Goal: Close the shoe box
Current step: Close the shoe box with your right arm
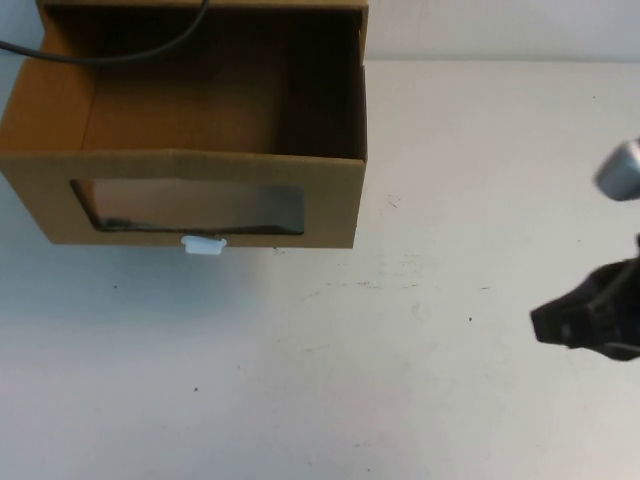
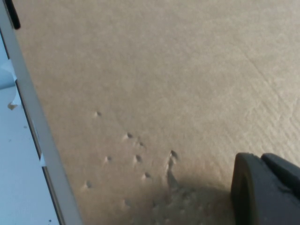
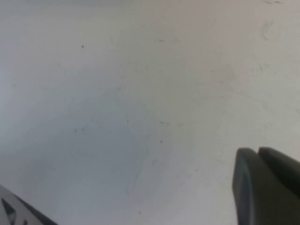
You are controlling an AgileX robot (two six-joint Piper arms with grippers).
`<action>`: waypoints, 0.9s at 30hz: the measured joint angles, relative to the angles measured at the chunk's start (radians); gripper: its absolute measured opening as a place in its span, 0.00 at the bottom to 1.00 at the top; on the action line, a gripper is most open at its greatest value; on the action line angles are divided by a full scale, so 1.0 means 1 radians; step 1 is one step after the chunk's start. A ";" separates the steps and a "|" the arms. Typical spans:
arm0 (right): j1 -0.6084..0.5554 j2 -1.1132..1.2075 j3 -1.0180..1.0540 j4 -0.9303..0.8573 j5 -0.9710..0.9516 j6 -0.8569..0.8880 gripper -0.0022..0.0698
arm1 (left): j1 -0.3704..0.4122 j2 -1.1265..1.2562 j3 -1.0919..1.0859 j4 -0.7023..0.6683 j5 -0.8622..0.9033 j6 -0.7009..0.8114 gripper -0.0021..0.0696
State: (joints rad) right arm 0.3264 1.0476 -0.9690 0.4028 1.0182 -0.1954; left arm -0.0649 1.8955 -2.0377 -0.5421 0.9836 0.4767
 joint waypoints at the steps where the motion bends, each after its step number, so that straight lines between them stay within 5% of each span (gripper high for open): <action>1: 0.063 0.036 -0.042 -0.053 0.000 0.038 0.01 | 0.000 0.000 0.000 0.000 0.000 0.000 0.03; 11: 0.654 0.267 -0.227 -0.643 -0.296 0.456 0.01 | 0.000 0.000 0.000 -0.002 0.000 0.000 0.03; 18: 0.712 0.377 -0.247 -0.884 -0.570 0.694 0.01 | 0.000 0.000 0.000 -0.002 0.004 0.000 0.03; 27: 0.714 0.545 -0.420 -0.961 -0.593 0.719 0.01 | 0.000 0.000 0.000 -0.002 0.004 0.000 0.03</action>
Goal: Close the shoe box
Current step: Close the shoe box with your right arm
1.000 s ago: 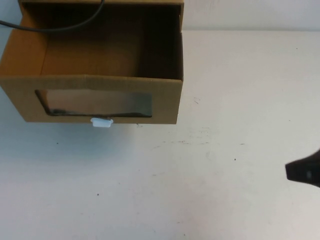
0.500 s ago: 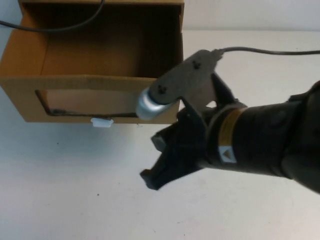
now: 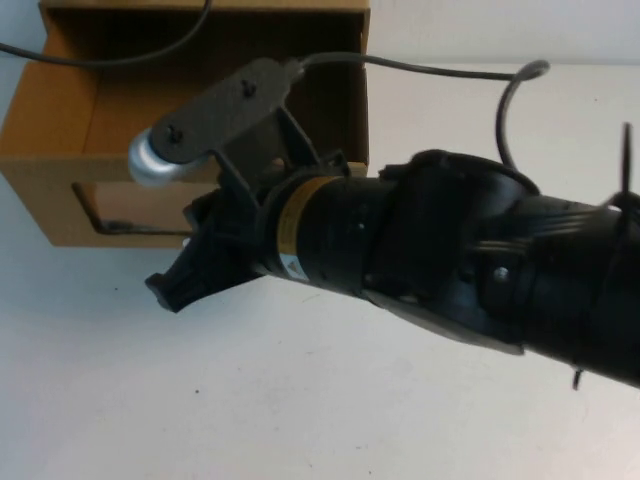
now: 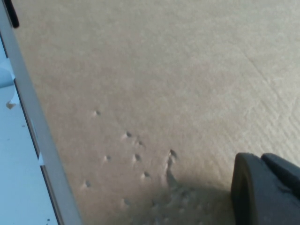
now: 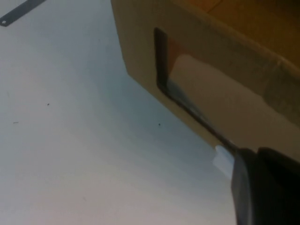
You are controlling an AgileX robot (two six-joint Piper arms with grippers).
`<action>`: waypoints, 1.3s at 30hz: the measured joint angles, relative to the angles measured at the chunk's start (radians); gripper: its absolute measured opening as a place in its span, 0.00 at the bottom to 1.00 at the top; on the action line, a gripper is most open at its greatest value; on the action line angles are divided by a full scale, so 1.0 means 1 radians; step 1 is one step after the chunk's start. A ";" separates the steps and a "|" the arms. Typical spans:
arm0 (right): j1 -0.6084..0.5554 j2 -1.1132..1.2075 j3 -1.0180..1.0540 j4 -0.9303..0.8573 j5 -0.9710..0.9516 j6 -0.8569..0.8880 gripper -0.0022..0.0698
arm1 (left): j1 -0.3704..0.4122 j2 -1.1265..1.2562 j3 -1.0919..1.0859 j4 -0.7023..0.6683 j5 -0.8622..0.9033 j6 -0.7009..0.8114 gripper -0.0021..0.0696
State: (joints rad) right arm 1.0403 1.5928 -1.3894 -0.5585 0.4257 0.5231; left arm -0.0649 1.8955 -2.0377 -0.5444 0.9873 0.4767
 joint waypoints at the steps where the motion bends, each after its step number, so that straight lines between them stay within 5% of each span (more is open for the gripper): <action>1: 0.000 0.017 -0.019 -0.010 0.007 0.000 0.01 | 0.000 0.000 0.000 -0.002 0.002 0.000 0.03; 39: -0.274 0.240 -0.254 0.104 -0.218 0.008 0.01 | 0.000 0.000 0.000 -0.010 0.018 0.000 0.03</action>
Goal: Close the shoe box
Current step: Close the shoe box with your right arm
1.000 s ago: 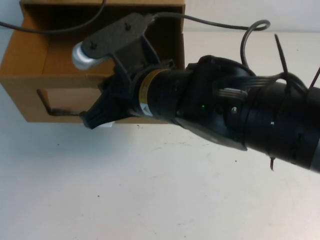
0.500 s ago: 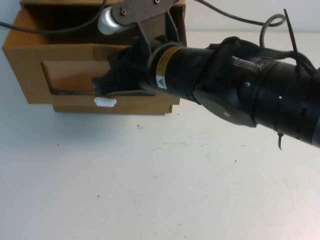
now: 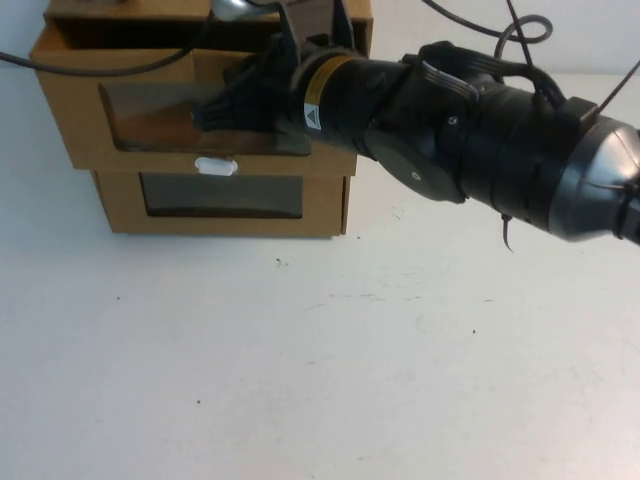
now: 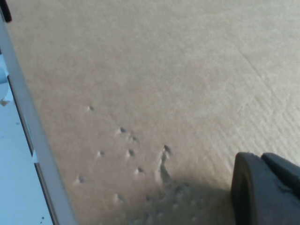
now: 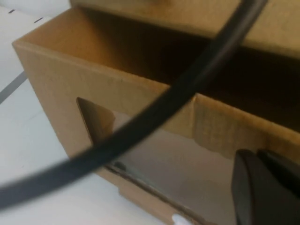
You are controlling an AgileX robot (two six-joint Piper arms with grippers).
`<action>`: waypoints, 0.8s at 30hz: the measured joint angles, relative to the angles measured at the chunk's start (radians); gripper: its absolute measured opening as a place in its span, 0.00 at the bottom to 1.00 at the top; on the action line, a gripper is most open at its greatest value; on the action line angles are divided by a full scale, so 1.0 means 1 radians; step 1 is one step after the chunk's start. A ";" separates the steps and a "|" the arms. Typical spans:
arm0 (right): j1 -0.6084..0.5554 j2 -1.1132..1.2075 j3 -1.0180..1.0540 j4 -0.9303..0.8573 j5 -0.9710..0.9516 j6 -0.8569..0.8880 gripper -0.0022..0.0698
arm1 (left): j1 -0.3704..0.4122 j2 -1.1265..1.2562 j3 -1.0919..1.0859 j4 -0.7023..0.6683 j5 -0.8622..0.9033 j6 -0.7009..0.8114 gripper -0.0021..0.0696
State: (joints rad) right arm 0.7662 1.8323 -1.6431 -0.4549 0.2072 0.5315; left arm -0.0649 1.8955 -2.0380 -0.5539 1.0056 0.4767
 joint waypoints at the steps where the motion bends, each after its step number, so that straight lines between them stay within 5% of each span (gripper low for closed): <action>1: -0.004 0.013 -0.017 0.000 0.000 0.000 0.01 | 0.000 0.000 0.000 0.000 0.000 0.000 0.03; 24: -0.085 0.198 -0.247 0.078 0.000 -0.005 0.01 | 0.000 0.000 -0.004 -0.005 0.004 -0.002 0.03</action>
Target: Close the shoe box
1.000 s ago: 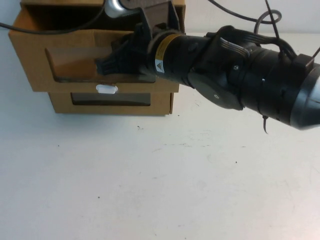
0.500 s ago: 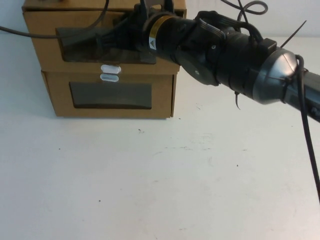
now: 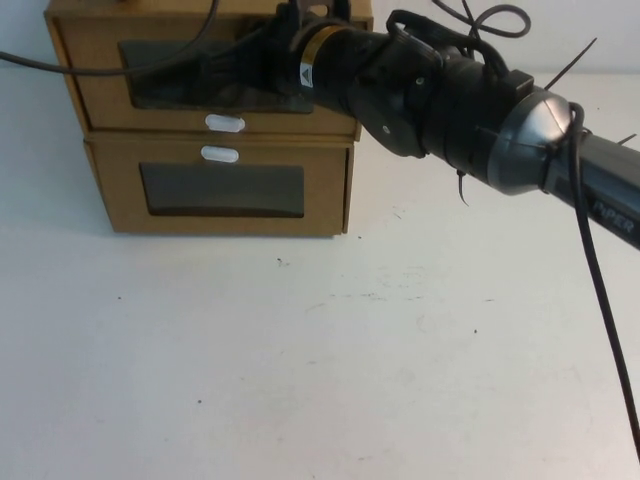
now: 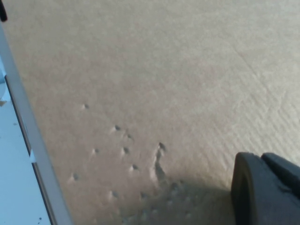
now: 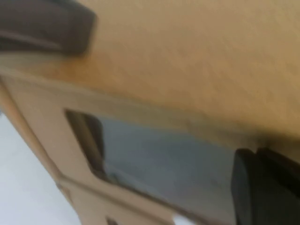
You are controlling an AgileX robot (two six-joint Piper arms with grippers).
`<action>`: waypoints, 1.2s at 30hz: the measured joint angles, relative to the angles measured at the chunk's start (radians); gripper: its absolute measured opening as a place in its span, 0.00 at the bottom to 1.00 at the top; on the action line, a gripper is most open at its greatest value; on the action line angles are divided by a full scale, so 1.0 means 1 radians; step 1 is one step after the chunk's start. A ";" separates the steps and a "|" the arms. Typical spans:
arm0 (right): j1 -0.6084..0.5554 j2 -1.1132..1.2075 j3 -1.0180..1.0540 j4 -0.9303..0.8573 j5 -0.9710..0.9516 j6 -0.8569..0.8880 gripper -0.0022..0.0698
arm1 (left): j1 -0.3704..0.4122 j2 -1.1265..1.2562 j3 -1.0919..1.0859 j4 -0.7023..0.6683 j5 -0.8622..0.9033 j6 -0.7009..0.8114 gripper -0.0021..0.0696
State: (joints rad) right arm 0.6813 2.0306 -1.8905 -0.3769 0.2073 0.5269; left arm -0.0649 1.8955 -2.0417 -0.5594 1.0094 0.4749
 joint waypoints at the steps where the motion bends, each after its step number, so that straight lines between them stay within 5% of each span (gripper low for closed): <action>1: 0.002 -0.002 0.000 0.009 0.032 -0.006 0.01 | 0.000 0.000 -0.004 0.000 0.000 0.000 0.03; 10: 0.050 -0.135 0.000 0.322 0.368 -0.344 0.01 | 0.000 -0.019 -0.082 0.019 0.078 0.000 0.03; 16: 0.062 -0.303 0.004 0.361 0.593 -0.417 0.01 | 0.000 -0.136 -0.006 0.021 0.074 0.027 0.03; 23: 0.062 -0.641 0.204 0.352 0.756 -0.436 0.01 | 0.000 -0.442 0.387 -0.006 -0.123 0.125 0.03; 36: 0.062 -1.533 0.950 0.349 0.814 -0.288 0.01 | 0.000 -1.372 1.281 -0.329 -0.473 0.458 0.03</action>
State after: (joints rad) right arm 0.7430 0.4977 -0.9405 -0.0281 1.0213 0.2386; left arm -0.0649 0.5239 -0.7604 -0.8884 0.5368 0.9332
